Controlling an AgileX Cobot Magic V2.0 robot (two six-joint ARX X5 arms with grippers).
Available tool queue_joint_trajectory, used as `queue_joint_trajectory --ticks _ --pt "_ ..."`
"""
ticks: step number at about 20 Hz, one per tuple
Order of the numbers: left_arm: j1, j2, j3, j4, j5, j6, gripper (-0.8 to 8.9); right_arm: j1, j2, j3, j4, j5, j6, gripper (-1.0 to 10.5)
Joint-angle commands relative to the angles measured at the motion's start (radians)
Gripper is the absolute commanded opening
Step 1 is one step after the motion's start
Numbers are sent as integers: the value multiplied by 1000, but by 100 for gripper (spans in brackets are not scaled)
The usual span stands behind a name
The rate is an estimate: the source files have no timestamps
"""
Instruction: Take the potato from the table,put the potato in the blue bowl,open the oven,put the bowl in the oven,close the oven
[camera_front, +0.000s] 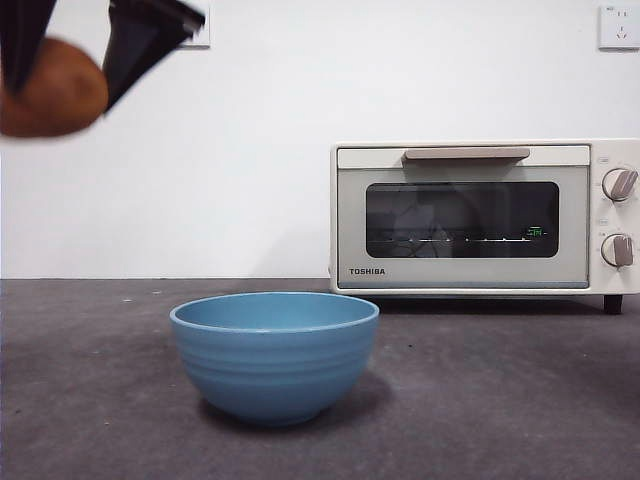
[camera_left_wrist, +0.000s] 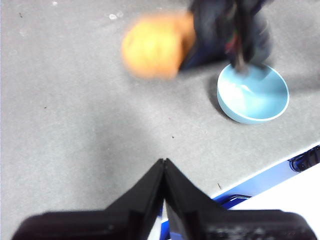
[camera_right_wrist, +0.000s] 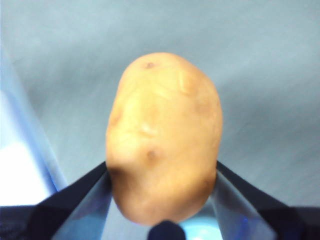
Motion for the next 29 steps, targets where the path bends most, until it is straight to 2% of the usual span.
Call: queue_joint_trajectory --ticks 1,8,11,13,17,20,21,22,26,29 --pt "-4 -2 1 2 0 -7 -4 -3 -31 22 -21 8 28 59" --pt "-4 -2 1 2 -8 22 -4 -7 -160 16 -25 15 39 60" --pt "-4 -2 1 3 -9 23 -5 -8 -262 -60 -25 99 53 59" --pt "-4 -2 1 5 -12 23 -5 -8 -368 -186 -25 145 52 59" --pt "-4 12 1 60 -41 23 -5 -8 -607 -524 -24 130 57 59" --pt "-4 43 1 79 -41 23 -5 -8 -774 -782 -12 130 97 59" --pt "-4 56 1 80 -34 22 -4 -8 -824 -861 27 130 121 59" --pt "-4 72 1 80 -30 20 -5 -8 -885 -967 111 127 163 59" --pt "-4 121 1 79 -26 10 -5 -8 -1072 -1357 471 112 259 46" --pt "-4 129 1 80 -25 -13 -4 -8 -1092 -1544 650 87 320 -3"
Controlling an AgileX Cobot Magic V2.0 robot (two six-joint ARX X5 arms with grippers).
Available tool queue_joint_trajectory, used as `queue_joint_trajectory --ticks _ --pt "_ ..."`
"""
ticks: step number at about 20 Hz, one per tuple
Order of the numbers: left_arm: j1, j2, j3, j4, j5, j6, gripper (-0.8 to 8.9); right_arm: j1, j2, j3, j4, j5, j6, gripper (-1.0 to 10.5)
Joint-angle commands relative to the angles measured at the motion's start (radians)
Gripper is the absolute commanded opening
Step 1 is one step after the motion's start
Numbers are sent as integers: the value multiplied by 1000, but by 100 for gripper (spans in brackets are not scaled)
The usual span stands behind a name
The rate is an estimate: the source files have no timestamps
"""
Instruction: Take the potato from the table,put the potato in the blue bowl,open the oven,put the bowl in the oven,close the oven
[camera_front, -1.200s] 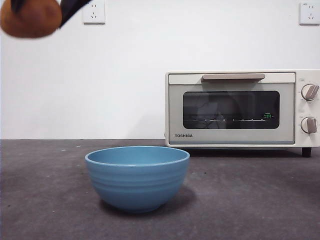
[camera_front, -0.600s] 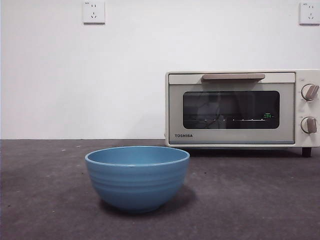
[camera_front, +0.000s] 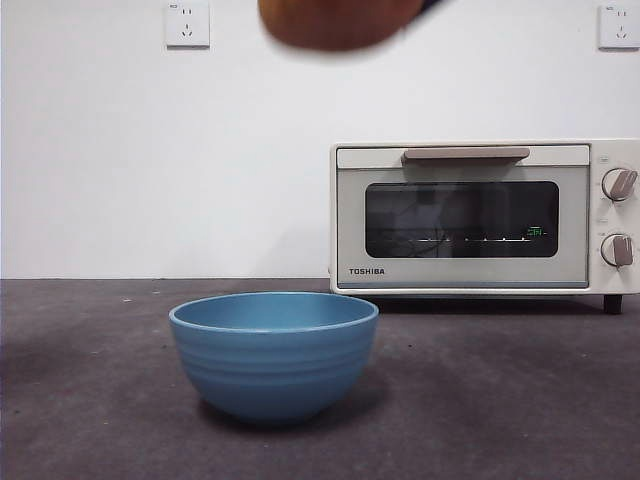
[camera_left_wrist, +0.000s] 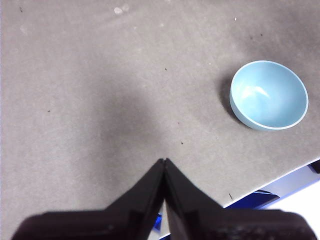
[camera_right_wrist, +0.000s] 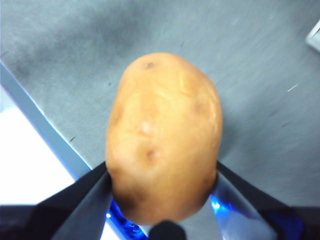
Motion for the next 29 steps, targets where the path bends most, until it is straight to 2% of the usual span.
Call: queue_joint_trajectory --ticks 1,4,6,9,11,14,17,20,23,24,29 --pt "-3 -3 1 10 3 -18 -5 2 29 -129 130 -9 71 -3" --pt "-3 -4 1 8 3 -18 -4 -3 90 -207 258 -9 134 -3" --pt "-3 -3 1 11 3 -18 -4 -24 131 -217 301 -11 133 -3" --pt "-3 -3 1 15 3 -18 -4 -59 199 -217 367 -74 128 -3" --pt "-3 -3 1 16 2 -18 -5 -75 241 -217 375 -88 93 1" --pt "-3 -3 1 16 3 -18 -5 -101 259 -217 368 -122 98 20" --pt "-3 -3 1 20 3 -18 -4 -102 261 -216 383 -123 106 217" --pt "-3 -3 1 34 3 -18 -5 -102 262 -216 383 -123 112 332" --pt "-3 1 1 45 3 -18 -5 -102 262 -216 384 -93 121 577" --pt "-3 5 1 47 3 -18 -5 -102 262 -216 384 -93 121 606" --pt "-3 32 1 84 3 -18 -5 -101 260 -195 380 -98 130 604"
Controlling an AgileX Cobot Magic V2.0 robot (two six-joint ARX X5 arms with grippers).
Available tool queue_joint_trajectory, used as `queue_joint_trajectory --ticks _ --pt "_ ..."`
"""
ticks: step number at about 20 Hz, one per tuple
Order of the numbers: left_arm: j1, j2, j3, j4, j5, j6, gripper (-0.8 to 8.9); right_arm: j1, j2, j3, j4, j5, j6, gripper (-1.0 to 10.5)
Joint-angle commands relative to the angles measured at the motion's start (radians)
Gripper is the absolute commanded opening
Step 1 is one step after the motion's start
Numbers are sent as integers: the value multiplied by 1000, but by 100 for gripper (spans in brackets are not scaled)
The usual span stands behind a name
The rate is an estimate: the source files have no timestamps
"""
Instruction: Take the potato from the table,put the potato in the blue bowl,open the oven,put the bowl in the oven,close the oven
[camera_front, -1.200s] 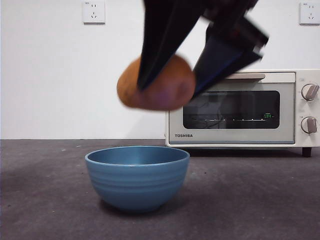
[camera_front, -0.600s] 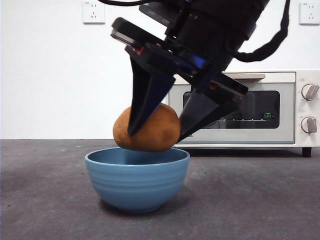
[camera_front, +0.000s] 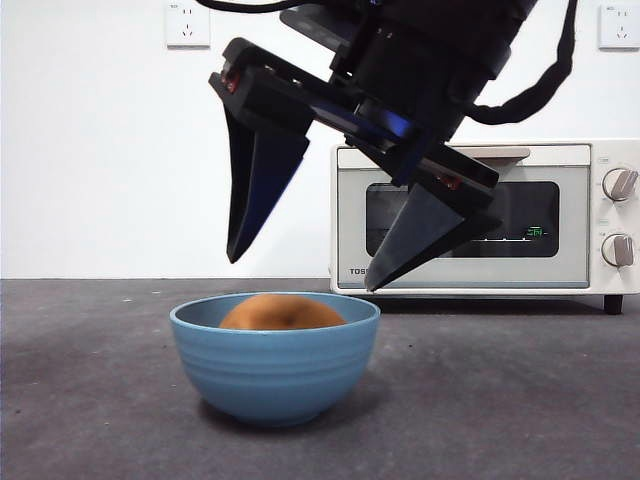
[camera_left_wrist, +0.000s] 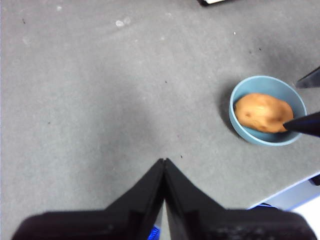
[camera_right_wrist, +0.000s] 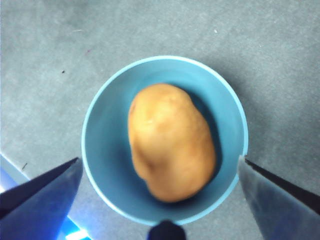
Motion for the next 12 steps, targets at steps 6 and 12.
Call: queue_joint_trajectory --ticks 6,12 --pt "-3 101 1 161 34 -1 -5 0 -55 223 -198 73 -3 594" --pt "-3 312 2 382 300 4 -5 -86 -259 257 -519 372 -5 207"
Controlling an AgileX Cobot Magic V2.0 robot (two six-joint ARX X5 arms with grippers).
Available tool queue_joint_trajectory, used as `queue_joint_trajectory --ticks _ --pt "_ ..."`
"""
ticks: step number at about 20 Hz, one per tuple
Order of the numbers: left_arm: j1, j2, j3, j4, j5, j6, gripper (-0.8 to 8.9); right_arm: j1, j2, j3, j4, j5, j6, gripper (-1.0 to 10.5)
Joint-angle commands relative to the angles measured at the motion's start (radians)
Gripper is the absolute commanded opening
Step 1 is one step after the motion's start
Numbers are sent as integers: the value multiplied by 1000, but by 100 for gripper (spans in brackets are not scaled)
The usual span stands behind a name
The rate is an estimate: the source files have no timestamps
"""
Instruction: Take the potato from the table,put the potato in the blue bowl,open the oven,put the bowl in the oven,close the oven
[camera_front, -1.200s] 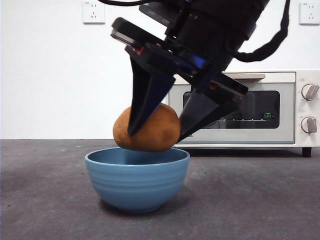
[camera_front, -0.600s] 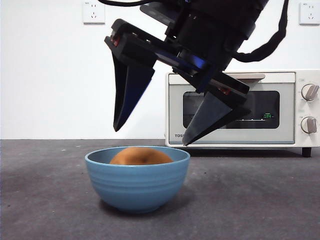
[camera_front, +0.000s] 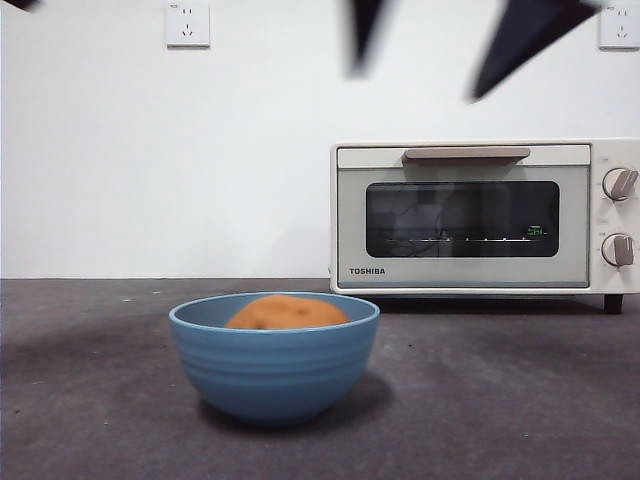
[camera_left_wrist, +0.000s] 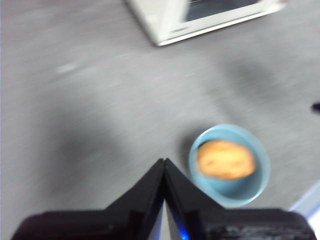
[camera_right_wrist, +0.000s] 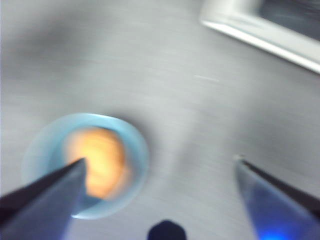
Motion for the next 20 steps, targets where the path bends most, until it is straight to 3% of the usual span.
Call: queue_joint_trajectory --ticks 1,5,11,20 --pt "-3 78 3 87 91 2 -5 -61 -88 -8 -96 58 -2 152" --pt "-7 282 111 158 150 -1 -5 -211 -295 -8 -190 72 -51 -11" --pt "-134 612 468 159 150 0 -5 -348 -528 -8 -355 34 -99 -8" --pt "-303 1017 1008 165 138 20 -5 -349 -714 -20 -482 -26 35 -8"
